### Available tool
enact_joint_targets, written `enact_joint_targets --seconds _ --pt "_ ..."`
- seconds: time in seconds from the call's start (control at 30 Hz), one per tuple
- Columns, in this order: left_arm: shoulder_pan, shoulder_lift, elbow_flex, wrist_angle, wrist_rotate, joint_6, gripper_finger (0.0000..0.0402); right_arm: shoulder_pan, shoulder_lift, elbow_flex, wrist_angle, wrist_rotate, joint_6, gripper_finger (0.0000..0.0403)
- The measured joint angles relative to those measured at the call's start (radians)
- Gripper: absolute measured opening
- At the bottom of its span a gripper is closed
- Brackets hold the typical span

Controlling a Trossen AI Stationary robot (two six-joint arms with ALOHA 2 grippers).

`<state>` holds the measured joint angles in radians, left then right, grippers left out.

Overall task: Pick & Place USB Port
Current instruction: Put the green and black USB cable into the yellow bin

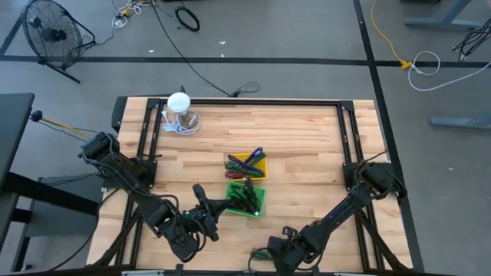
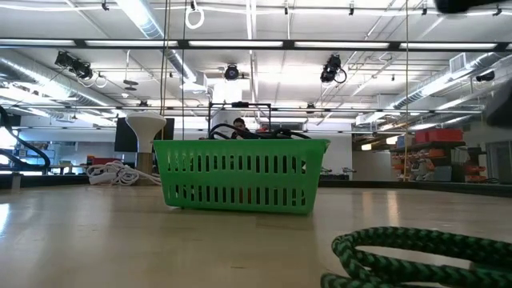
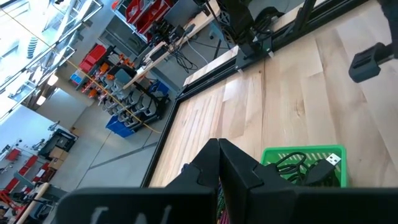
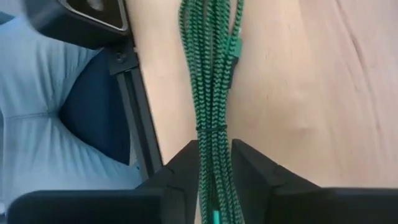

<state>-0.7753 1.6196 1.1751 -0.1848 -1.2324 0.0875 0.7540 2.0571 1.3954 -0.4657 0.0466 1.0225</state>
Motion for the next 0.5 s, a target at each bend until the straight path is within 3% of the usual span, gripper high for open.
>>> enact_joint_targets --seconds 0.17,0.5 --pt "0.0 0.0 0.0 0.0 0.0 -0.001 0.0012 0.0 0.001 -0.061 0.168 -0.007 0.013 0.0111" --pt "0.0 0.0 0.0 -0.001 0.0 -0.006 0.0012 0.0 -0.008 -0.16 0.258 -0.03 0.056 0.0106"
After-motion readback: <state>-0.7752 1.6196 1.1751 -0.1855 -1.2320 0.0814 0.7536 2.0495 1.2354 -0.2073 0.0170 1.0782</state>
